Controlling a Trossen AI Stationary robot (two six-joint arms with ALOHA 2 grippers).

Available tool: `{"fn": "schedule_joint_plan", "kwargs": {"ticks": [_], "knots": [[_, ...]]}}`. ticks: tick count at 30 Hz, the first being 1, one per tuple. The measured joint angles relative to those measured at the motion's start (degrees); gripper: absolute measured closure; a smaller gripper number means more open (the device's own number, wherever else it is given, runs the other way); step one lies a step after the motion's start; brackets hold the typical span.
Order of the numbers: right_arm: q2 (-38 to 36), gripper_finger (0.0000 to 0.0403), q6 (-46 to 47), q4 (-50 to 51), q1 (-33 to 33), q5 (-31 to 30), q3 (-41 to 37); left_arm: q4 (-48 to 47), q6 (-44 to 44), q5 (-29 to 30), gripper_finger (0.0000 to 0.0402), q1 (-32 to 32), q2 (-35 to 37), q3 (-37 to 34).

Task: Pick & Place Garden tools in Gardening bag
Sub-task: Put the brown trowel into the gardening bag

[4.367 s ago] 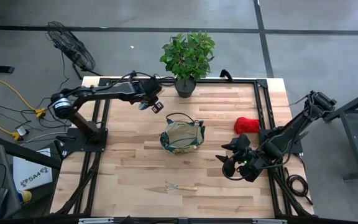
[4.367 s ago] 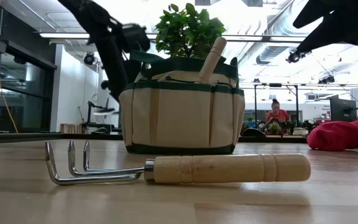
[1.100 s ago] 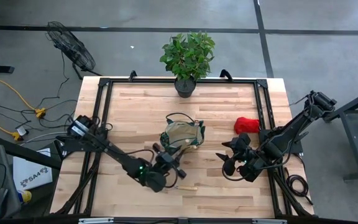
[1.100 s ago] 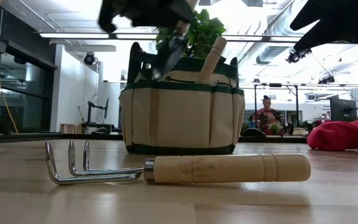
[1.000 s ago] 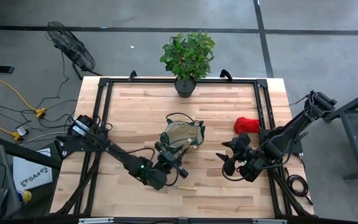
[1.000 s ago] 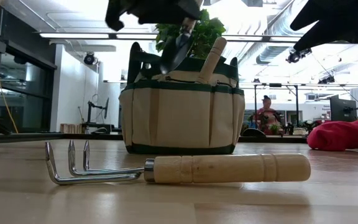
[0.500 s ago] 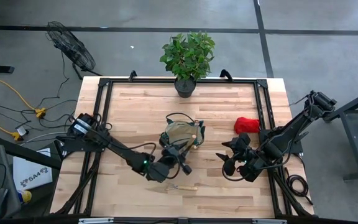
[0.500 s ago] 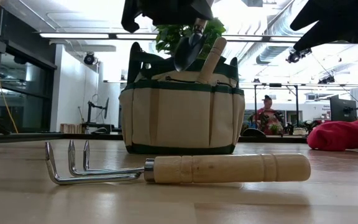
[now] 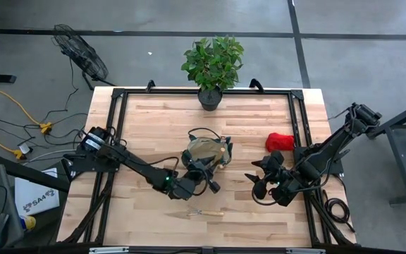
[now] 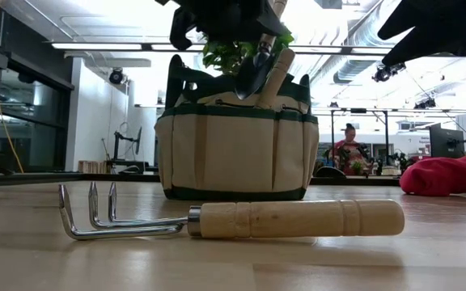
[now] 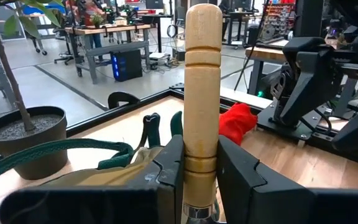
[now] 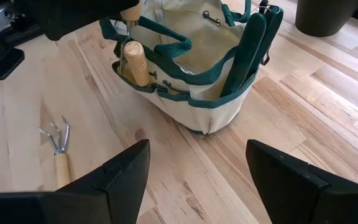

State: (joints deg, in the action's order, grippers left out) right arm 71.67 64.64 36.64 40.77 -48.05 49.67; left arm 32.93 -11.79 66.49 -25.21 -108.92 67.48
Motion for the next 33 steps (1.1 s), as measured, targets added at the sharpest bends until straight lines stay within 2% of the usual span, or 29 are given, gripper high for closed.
{"fn": "schedule_joint_plan", "kwargs": {"ticks": [6,10,15,26,33], "knots": [[0.01,0.0144,-0.22,0.0,0.0,-0.02,0.0,0.0,1.08,-0.07,0.0342,0.15,0.0,0.0],[-0.01,0.0144,-0.39,0.0,0.0,0.0,0.0,-0.25,2.58,2.98,0.0342,0.09,-0.02,0.0],[0.01,0.0144,-0.39,0.0,0.0,0.0,0.0,-1.87,1.92,3.97,0.0342,0.11,-0.04,-0.02],[0.01,0.0144,-0.42,0.04,-0.02,0.0,0.0,0.96,2.6,10.94,0.0342,0.08,-6.87,0.02],[0.01,0.0144,-0.44,0.13,-0.02,0.0,0.0,-0.02,2.07,14.22,0.0342,0.02,-7.45,0.0]]}}
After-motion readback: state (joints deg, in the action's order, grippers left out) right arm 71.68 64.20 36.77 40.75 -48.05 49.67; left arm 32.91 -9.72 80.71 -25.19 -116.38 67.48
